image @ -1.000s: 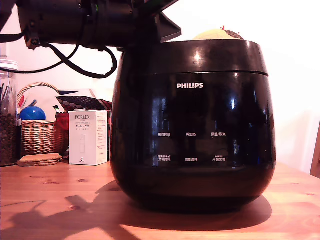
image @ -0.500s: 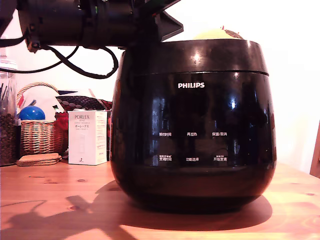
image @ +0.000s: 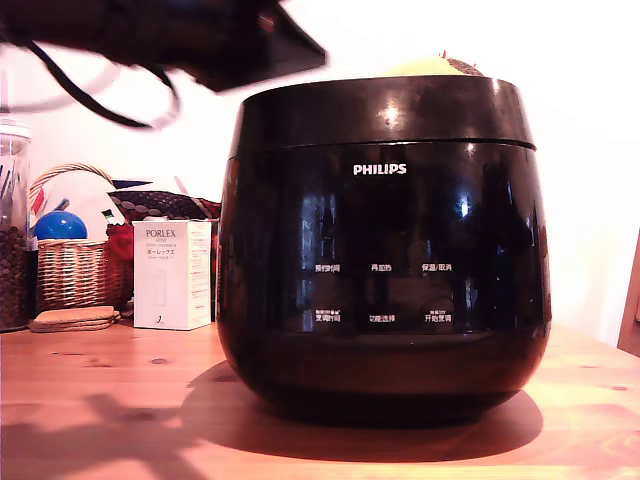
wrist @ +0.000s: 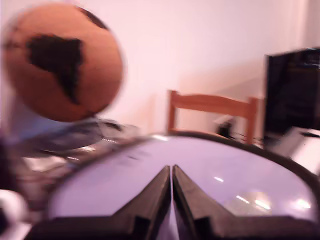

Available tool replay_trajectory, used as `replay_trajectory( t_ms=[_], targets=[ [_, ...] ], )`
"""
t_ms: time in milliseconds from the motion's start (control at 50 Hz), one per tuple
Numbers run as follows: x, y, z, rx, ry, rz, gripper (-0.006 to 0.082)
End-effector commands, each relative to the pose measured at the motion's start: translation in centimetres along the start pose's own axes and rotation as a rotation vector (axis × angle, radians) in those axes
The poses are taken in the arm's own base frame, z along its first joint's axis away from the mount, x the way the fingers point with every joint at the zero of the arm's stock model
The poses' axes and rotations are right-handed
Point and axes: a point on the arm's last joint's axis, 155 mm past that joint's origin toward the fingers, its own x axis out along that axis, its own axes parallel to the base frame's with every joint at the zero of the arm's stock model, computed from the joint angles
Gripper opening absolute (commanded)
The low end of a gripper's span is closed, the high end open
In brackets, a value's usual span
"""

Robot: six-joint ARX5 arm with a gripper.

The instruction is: Close the rice cooker by pressing the lid down with medium force

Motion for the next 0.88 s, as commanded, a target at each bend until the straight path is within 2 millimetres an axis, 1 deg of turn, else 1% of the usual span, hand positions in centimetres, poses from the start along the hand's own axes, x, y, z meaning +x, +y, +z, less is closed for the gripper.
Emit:
replay_trajectory(
  t_ms=[0, 160, 380, 460, 520, 700, 860],
  targets=[
    [-0.4, 1.4, 2.1, 0.015, -0.048, 0.046, -0.0022],
    [-1.4, 4.8, 4.0, 0.051, -0.088, 0.148, -0.0022],
    [-3.4, 10.0, 4.2, 0.084, -0.052, 0.306, -0.0022],
    [-4.3, 12.0, 4.5, 0.089, -0.05, 0.373, -0.0022],
    [-4.9, 13.3, 4.8, 0.126, -0.051, 0.419, -0.0022],
    [-6.0, 15.6, 5.1, 0.144, -0.051, 0.483, -0.0022],
    [-6.3, 16.2, 5.1, 0.145, -0.047, 0.499, -0.0022]
  ],
)
